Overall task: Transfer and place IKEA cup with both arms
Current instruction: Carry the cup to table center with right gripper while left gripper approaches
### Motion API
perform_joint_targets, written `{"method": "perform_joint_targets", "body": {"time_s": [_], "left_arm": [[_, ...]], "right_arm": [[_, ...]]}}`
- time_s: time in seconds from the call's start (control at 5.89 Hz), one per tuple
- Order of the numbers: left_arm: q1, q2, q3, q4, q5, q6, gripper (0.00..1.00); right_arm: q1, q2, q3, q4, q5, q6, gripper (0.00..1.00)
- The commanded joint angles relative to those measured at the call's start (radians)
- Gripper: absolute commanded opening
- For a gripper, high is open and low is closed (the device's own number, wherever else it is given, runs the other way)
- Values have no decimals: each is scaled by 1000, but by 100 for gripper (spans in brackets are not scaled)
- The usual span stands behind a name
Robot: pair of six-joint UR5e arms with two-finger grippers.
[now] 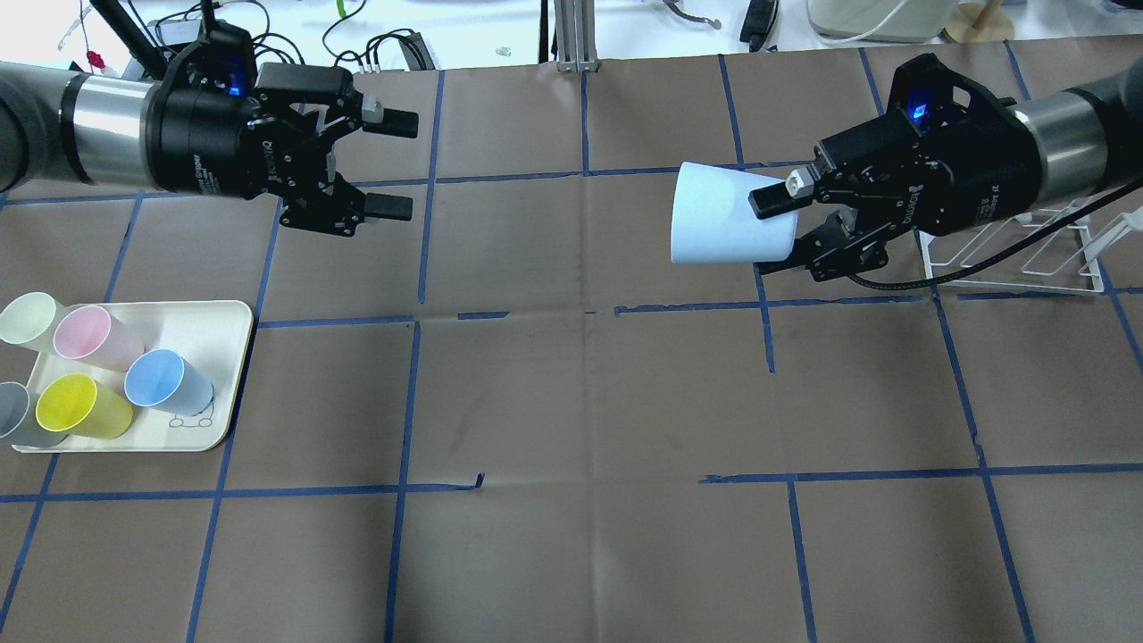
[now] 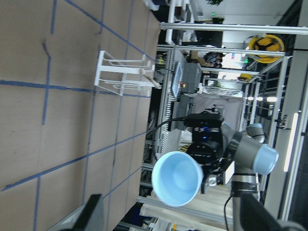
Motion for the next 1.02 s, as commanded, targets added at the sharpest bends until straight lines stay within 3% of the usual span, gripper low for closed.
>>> {"method": "perform_joint_targets", "body": {"time_s": [0.0,0.85], "left_arm": [[-97,-2,-2,14,-123,10,99],[-285,-119,11,72,-131,-25,99]], "right_arm": [[31,0,0,1,33,-7,40],[51,1,-1,-2,104,-9,40]]}}
